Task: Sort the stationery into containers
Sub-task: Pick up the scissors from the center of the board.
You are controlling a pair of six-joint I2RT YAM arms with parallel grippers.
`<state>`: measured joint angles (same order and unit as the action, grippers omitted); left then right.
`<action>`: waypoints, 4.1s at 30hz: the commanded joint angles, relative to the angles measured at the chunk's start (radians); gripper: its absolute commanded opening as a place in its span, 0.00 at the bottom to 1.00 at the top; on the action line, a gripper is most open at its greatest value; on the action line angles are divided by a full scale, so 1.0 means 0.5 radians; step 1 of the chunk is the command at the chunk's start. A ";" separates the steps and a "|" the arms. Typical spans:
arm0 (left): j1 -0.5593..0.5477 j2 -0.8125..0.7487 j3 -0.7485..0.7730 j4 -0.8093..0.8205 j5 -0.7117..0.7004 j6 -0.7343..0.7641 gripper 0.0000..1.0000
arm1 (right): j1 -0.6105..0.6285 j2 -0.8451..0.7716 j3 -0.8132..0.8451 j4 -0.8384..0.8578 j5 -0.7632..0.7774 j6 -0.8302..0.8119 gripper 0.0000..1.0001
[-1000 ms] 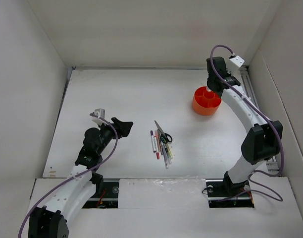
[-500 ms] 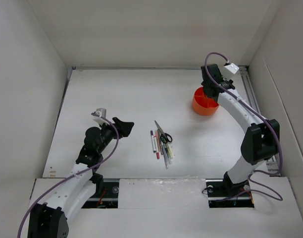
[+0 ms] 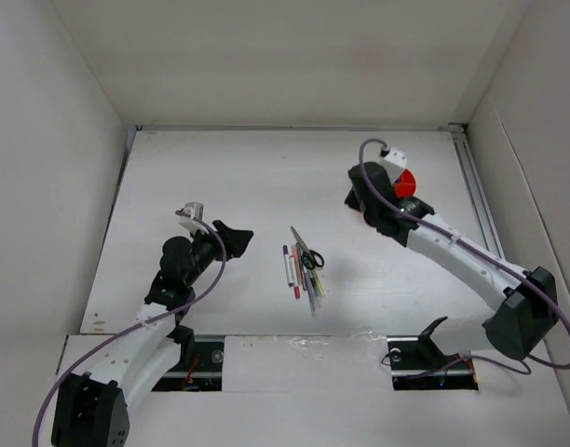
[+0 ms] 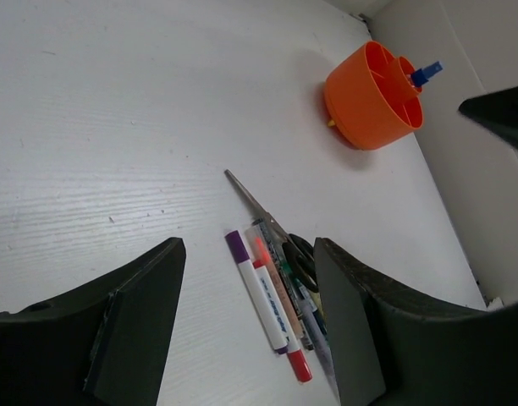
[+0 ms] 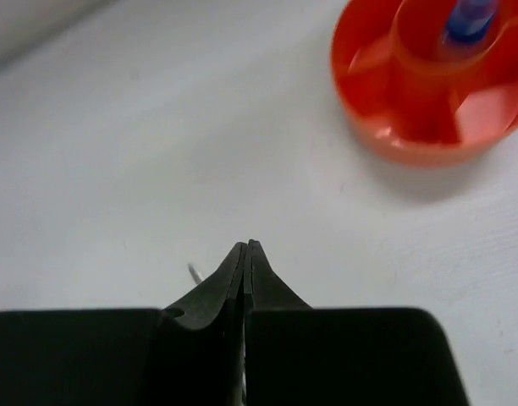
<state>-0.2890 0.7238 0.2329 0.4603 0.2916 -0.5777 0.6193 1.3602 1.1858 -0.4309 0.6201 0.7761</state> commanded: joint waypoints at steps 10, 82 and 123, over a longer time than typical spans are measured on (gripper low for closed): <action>-0.008 0.203 0.105 0.230 0.224 0.011 0.48 | 0.504 0.206 -0.537 0.005 -0.473 0.261 0.29; -0.165 1.028 0.424 0.558 0.506 -0.185 0.44 | 0.691 0.035 -0.445 0.310 -0.906 0.132 0.00; -0.339 0.780 0.452 0.647 1.006 -0.142 0.00 | 0.756 -0.042 -0.372 0.770 -1.381 -0.506 0.61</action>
<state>-0.4507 1.1725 0.4400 0.6842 0.7414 -0.6178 0.9909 1.3197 0.9524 -0.1299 -0.0177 0.5888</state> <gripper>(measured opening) 0.010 0.616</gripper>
